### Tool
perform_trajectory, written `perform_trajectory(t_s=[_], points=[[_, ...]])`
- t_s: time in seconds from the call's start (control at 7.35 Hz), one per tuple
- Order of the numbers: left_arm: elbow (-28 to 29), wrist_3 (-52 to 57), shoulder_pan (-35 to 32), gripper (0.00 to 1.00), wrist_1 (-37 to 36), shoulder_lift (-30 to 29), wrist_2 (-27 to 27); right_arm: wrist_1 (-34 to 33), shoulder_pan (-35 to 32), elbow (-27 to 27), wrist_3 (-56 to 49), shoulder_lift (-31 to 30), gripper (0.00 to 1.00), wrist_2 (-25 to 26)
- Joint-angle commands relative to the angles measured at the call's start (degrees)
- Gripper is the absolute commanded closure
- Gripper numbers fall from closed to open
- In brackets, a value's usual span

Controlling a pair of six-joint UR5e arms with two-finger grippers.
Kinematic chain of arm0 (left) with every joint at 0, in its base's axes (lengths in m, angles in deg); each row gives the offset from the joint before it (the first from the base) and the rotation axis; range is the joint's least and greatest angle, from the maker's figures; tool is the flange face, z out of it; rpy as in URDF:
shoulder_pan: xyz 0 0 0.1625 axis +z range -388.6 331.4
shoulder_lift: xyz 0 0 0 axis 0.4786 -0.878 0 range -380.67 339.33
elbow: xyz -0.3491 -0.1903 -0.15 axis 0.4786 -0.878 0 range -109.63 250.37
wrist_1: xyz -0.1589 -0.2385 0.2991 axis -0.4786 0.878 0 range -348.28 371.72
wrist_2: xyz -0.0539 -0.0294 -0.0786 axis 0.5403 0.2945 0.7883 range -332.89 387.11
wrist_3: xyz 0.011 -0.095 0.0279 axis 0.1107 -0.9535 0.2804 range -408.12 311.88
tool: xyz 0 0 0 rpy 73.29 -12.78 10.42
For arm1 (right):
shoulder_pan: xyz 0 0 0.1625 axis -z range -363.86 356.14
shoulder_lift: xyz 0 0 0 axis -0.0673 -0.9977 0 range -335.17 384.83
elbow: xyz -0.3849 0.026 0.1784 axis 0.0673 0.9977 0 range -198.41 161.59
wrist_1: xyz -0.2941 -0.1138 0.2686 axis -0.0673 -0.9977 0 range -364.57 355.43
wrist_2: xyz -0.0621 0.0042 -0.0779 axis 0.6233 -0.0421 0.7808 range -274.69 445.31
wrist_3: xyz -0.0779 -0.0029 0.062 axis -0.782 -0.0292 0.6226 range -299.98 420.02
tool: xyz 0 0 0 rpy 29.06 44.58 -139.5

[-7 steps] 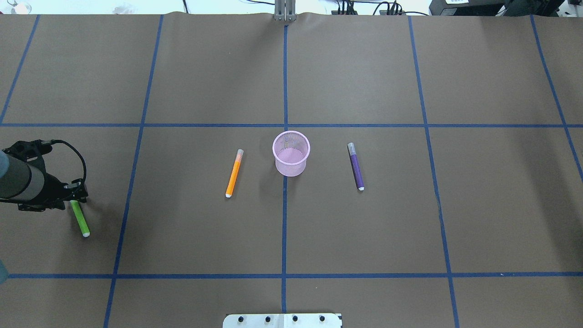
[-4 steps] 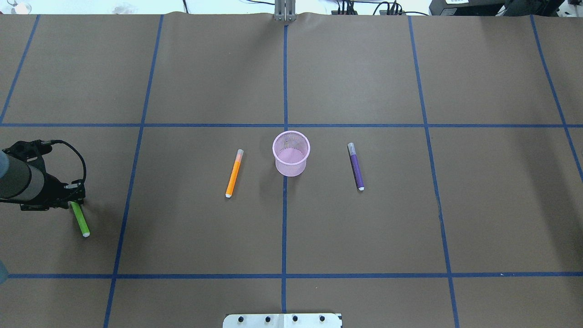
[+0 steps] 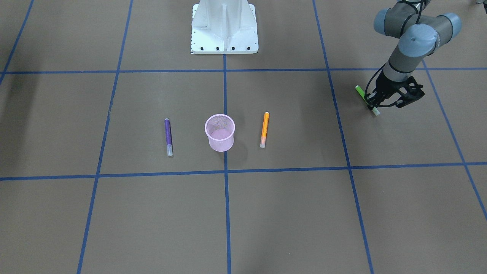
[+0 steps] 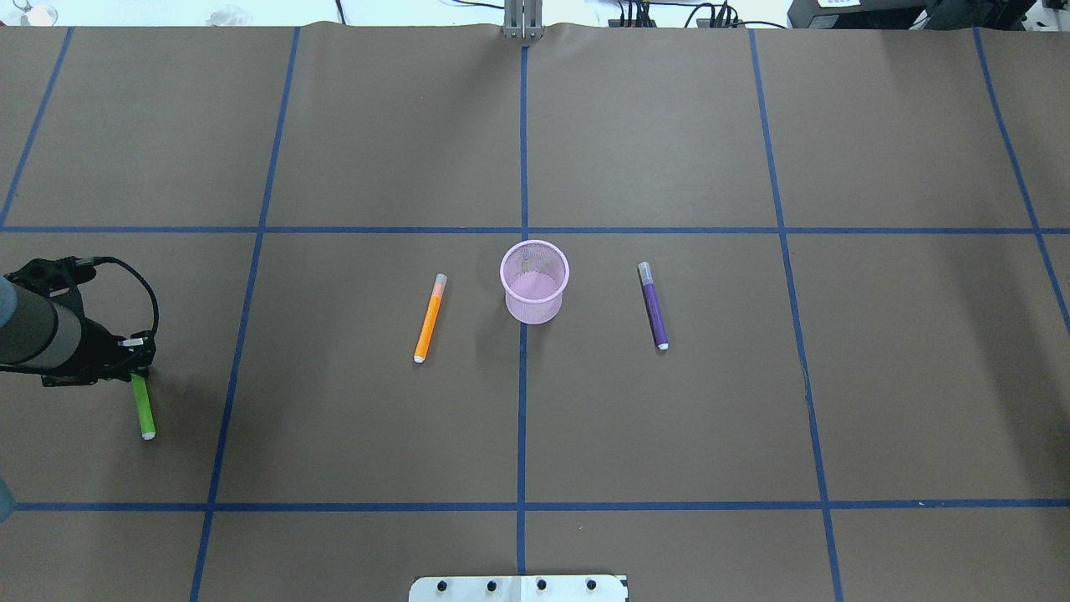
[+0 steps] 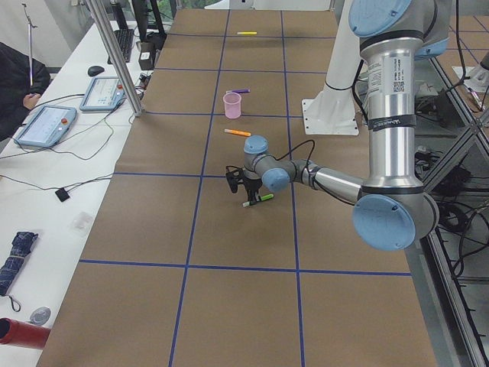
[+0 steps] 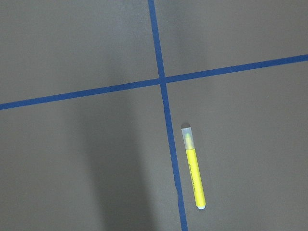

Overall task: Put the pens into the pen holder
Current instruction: 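Lower the left gripper and close it on the green marker, then lift the green marker with the left gripper while the right grasps the yellow marker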

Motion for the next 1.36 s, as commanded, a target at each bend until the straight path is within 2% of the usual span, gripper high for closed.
perform_trajectory(t_s=[0.0,0.14,0.41,0.68,0.82,0.95,1.22], points=[[-4.3,0.3,-0.7,1.00,-0.5,1.1,-0.2,0.1,0.0,0.1,-0.3,0.4,0.00,0.5],[-6.8,1.3,-3.2,1.00,-0.5,1.5,-1.0,0.1,0.0,-0.4,-0.3,0.4,0.00,0.6],[-12.6,16.1,-9.2,1.00,-0.4,0.0,-6.2,0.1,0.0,0.3,0.4,0.4,0.00,0.3],[-13.9,19.0,-12.2,1.00,-0.3,-8.7,-6.6,0.1,0.3,0.2,0.5,0.4,0.00,0.1],[-14.7,19.7,-12.2,1.00,-0.1,-13.1,-11.9,0.0,0.4,0.1,0.5,0.4,0.00,0.0],[-14.9,19.9,-11.3,1.00,0.0,-17.5,-19.6,0.1,0.9,-0.1,0.3,0.4,0.00,0.0],[-15.0,20.0,-9.2,1.00,0.1,-23.1,-22.9,0.0,4.8,0.4,0.6,0.4,0.00,0.2]])
